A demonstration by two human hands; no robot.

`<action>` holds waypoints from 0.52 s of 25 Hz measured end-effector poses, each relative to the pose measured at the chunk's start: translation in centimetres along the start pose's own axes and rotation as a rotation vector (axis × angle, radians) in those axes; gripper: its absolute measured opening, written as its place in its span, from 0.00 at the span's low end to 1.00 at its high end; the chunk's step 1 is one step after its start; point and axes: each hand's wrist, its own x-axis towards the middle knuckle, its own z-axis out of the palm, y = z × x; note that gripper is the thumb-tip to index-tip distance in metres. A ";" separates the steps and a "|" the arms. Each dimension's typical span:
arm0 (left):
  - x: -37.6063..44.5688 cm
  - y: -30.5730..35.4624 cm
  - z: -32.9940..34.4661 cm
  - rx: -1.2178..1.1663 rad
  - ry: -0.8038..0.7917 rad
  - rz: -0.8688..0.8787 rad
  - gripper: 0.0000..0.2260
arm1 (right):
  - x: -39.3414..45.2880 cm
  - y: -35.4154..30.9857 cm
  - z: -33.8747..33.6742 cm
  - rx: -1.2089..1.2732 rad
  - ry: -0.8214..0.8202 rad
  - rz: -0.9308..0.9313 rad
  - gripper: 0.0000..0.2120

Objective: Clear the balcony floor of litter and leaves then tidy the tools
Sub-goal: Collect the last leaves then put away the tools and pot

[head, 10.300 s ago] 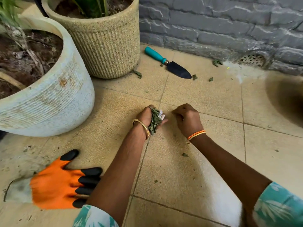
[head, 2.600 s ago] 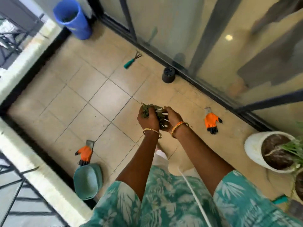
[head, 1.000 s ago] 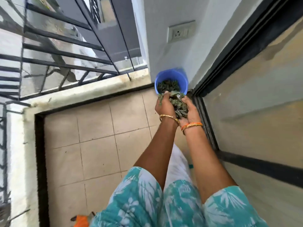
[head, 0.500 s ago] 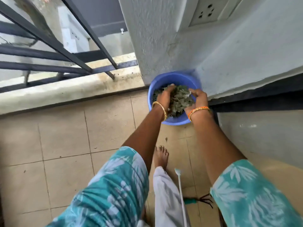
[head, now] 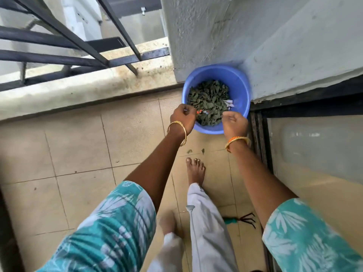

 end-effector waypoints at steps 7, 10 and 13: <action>0.8 -11.2 -3.6 0.336 0.057 0.161 0.08 | -5.0 13.0 4.0 -0.284 0.037 -0.307 0.07; 3.9 -18.3 -3.0 0.402 0.016 0.147 0.09 | -3.1 19.6 7.3 -0.379 -0.025 -0.186 0.11; 7.7 -24.4 -1.7 0.380 0.067 0.100 0.09 | 0.0 25.4 11.4 -0.438 -0.079 -0.046 0.27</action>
